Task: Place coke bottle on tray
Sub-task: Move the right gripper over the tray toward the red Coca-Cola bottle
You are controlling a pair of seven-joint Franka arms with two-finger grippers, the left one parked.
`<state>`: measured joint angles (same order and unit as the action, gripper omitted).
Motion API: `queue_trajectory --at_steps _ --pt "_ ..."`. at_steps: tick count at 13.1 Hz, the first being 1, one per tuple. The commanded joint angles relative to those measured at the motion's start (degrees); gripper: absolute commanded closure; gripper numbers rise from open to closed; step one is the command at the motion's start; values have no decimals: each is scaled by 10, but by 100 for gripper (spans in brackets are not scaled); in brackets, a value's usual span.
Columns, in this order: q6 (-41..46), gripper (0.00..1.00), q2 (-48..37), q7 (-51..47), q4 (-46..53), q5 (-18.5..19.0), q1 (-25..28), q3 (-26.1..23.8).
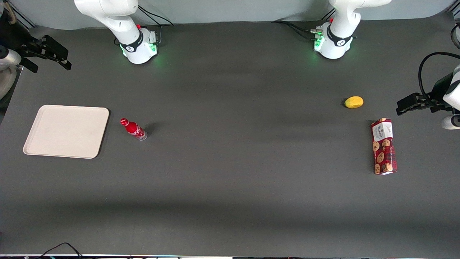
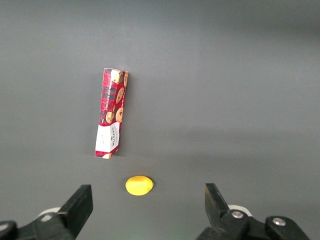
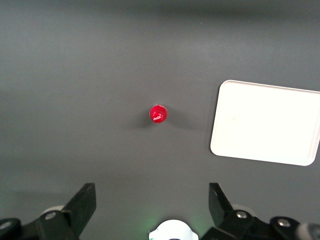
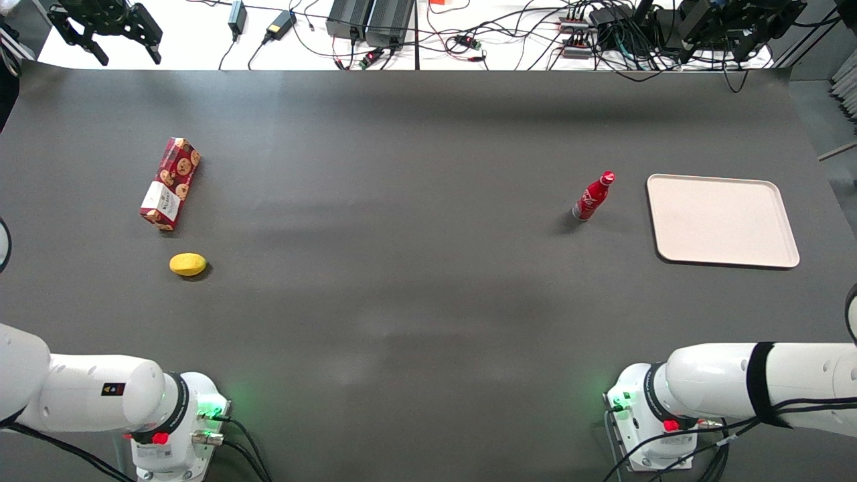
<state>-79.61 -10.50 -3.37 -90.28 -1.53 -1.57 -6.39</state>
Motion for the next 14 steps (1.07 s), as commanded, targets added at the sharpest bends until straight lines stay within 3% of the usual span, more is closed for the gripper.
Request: queue_trajectory --at_steps 1,7,9,14 --pt "31 0 5 -1 20 -10 4 3" --pt "19 0 10 7 -31 -3 1 2" --pt "-59 0 1 5 -121 -1 1 2" --pt "-373 0 8 -5 -375 1 0 2"
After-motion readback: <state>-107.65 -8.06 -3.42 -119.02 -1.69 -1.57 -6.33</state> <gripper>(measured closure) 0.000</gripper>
